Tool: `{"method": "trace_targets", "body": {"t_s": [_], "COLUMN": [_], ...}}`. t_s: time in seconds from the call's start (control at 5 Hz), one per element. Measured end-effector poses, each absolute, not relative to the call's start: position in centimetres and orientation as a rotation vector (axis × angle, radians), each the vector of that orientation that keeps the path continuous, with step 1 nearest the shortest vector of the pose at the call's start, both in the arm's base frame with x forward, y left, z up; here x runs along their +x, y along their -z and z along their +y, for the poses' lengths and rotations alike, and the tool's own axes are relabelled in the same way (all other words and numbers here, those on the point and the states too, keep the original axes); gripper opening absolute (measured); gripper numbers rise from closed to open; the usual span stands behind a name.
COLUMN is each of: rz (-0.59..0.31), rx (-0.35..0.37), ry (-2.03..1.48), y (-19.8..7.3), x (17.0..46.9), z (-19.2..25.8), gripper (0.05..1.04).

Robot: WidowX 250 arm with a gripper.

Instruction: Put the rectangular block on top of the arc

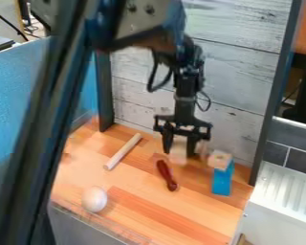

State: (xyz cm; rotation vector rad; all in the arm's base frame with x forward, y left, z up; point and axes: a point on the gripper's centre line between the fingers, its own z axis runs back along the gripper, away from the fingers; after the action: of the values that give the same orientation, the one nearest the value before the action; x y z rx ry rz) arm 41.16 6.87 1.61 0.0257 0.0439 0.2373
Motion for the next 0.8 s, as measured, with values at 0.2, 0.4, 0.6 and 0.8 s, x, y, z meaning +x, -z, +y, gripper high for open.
{"method": "trace_targets", "body": {"t_s": [0.2, 0.4, 0.6, 0.8], "rz": [-0.012, -0.037, -0.011, 0.02], "rx": [0.043, 0.022, -0.004, -0.008], "ry": [-0.156, -0.098, -0.067, -0.063], "y": [-4.7, -7.8, -9.0, -8.5], "x": [40.4, 39.7, 39.5, 40.4], "z": [6.0, 5.2, 3.6, 2.4], "gripper": [0.588, 0.589, 0.589, 0.588]}}
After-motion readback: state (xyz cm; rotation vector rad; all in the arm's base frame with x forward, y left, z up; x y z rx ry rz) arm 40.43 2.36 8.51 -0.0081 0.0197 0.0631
